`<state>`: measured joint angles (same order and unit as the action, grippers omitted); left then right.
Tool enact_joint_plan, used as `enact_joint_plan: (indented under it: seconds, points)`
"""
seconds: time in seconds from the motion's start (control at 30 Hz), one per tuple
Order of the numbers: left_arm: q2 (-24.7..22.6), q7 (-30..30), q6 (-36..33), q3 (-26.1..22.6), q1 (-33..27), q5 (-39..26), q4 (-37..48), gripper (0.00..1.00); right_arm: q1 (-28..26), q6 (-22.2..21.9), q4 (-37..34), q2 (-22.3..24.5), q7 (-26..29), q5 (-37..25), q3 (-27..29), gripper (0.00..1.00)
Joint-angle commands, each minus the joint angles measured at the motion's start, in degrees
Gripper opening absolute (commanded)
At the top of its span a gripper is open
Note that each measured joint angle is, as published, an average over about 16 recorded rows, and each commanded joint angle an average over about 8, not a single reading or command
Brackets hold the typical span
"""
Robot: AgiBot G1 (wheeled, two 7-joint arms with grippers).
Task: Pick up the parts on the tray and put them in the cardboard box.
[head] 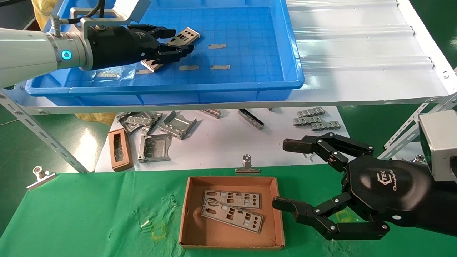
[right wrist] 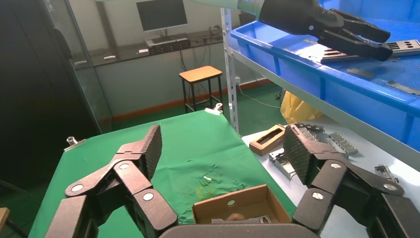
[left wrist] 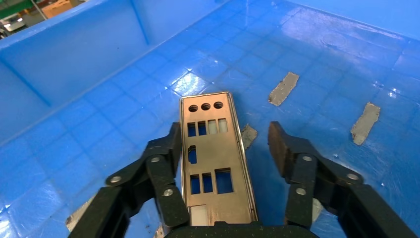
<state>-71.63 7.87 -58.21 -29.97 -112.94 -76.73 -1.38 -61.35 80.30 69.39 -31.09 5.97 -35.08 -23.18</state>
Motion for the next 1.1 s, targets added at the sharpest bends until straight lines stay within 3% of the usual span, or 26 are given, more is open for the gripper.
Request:
enact_joint_plan:
  seconds: [0.03, 0.8, 0.83, 1.1]
  points:
    - [-0.05, 0.31, -0.07, 0.03, 0.01, 0.05, 0.07, 0.00, 0.00, 0.00, 0.00, 0.00, 0.00, 0.00, 0.00, 1.00]
    - [0.10, 1.56, -0.33, 0.50, -0.35, 0.69, 0.80, 0.00, 0.00, 0.00, 0.00, 0.00, 0.00, 0.00, 0.00, 1.00]
    - [0.12, 1.60, -0.42, 0.52, -0.39, 0.72, 0.79, 0.03, 0.00, 0.00, 0.00, 0.00, 0.00, 0.00, 0.00, 1.00]
    - [0.26, 2.08, -0.83, 0.66, -0.52, 0.92, 0.80, 1.00, 0.00, 0.00, 0.00, 0.00, 0.00, 0.00, 0.00, 1.00]
